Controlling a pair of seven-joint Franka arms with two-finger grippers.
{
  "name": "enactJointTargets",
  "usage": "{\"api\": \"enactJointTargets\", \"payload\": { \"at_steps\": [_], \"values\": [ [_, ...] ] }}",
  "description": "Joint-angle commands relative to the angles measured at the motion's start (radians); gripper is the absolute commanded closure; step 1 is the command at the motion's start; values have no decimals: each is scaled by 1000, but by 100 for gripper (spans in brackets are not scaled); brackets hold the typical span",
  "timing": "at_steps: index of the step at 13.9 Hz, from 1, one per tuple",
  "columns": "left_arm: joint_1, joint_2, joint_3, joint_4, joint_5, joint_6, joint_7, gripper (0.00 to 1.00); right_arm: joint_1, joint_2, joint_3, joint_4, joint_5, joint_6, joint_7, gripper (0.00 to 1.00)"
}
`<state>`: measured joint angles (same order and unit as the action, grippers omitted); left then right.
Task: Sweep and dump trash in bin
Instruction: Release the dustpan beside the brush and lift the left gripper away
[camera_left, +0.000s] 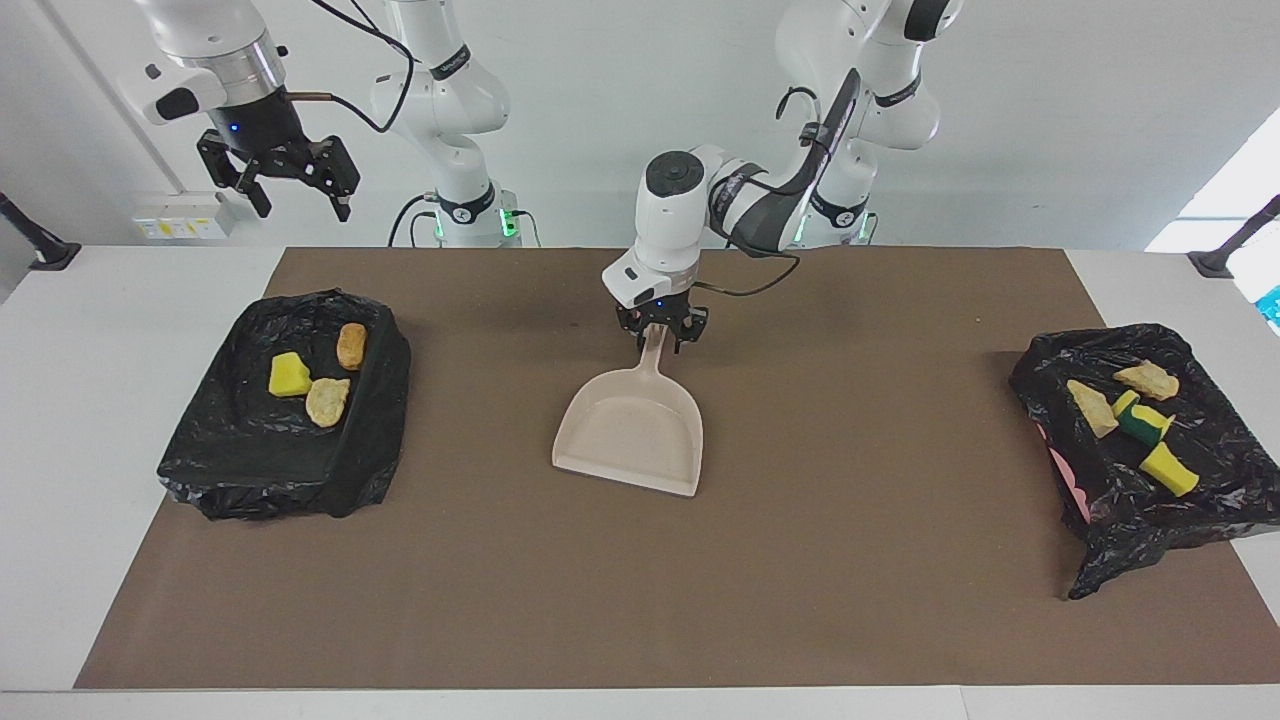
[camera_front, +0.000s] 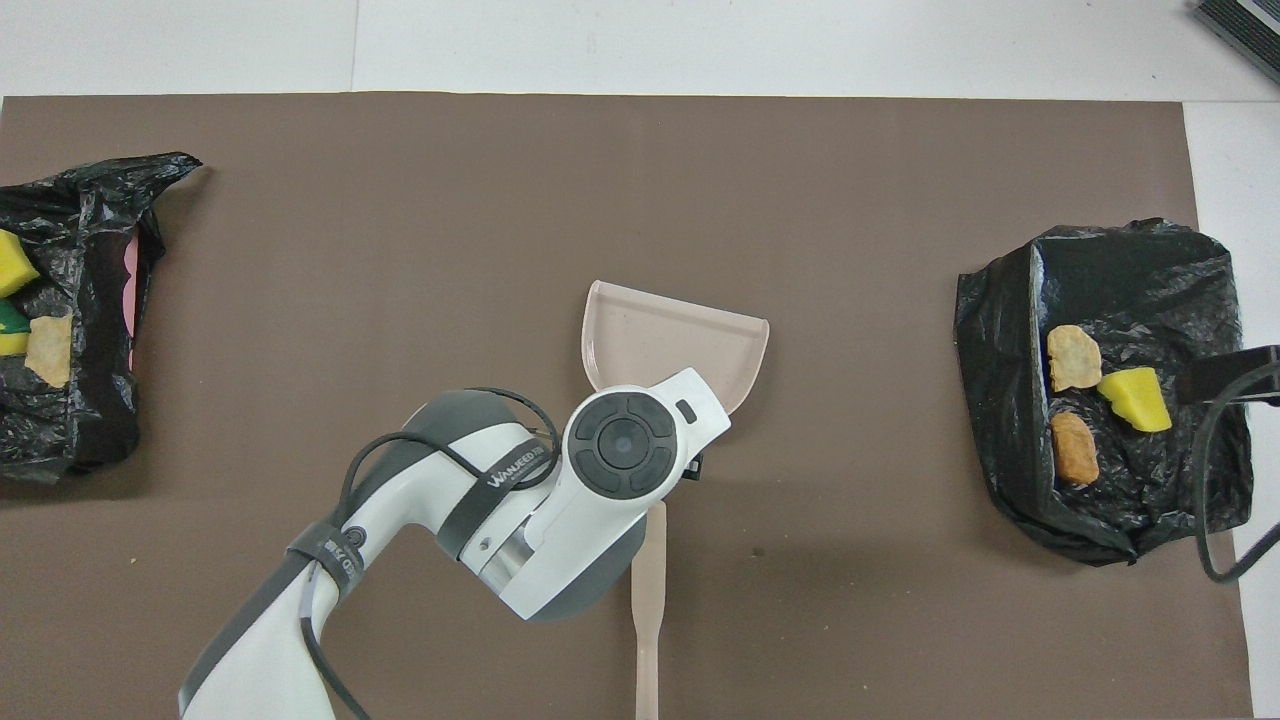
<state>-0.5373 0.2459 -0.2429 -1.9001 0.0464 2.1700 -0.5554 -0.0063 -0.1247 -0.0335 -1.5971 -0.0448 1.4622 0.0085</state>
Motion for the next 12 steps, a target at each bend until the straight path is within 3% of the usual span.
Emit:
{"api": "enactJointTargets", "payload": {
  "at_steps": [1,3,9,12],
  "values": [
    [75,-30,2,27,-11,-45,8,0,-9,-16,4,-9,14,-11,-21,0],
    [161,-30,2,47,-10,-48,24,0,-9,-16,4,-9,16,-13,-21,0],
    [380,-37,4,110,-10,-68,368,0,-9,-16,4,-9,16,-11,-21,0],
    [468,-100,4,156,-7,-154,414,0,-9,-16,4,-9,14,-11,-21,0]
  ]
}}
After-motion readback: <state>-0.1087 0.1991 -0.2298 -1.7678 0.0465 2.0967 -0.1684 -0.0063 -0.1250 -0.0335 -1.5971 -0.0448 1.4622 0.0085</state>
